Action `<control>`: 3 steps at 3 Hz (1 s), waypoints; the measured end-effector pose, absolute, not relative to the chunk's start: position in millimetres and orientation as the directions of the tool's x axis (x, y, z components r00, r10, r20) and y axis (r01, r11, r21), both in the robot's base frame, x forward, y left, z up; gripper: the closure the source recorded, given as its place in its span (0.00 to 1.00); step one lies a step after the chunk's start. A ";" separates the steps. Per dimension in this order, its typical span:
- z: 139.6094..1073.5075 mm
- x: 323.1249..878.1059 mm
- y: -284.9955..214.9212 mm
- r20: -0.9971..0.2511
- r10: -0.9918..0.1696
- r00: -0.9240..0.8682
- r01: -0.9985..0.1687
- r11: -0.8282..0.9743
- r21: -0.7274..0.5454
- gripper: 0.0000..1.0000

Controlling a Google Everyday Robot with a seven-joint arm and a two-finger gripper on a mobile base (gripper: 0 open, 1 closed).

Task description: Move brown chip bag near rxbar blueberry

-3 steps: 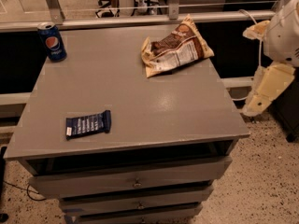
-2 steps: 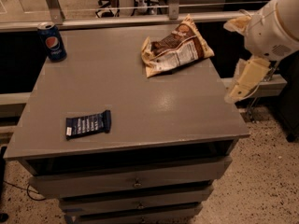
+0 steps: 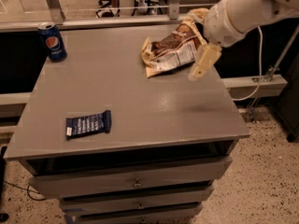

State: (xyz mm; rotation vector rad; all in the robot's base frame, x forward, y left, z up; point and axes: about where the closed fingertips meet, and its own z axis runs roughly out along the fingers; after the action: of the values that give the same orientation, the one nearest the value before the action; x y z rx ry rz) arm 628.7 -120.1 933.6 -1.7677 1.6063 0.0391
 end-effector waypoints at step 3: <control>893.7 752.8 -89.6 -0.537 -0.841 0.067 -0.866 0.218 -0.450 0.00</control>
Offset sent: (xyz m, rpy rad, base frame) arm 0.1475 0.0420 -0.0363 0.0747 0.0130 -0.1731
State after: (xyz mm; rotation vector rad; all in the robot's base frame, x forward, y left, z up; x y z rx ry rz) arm 752.8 -89.6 893.7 -1.5982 1.7450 0.0429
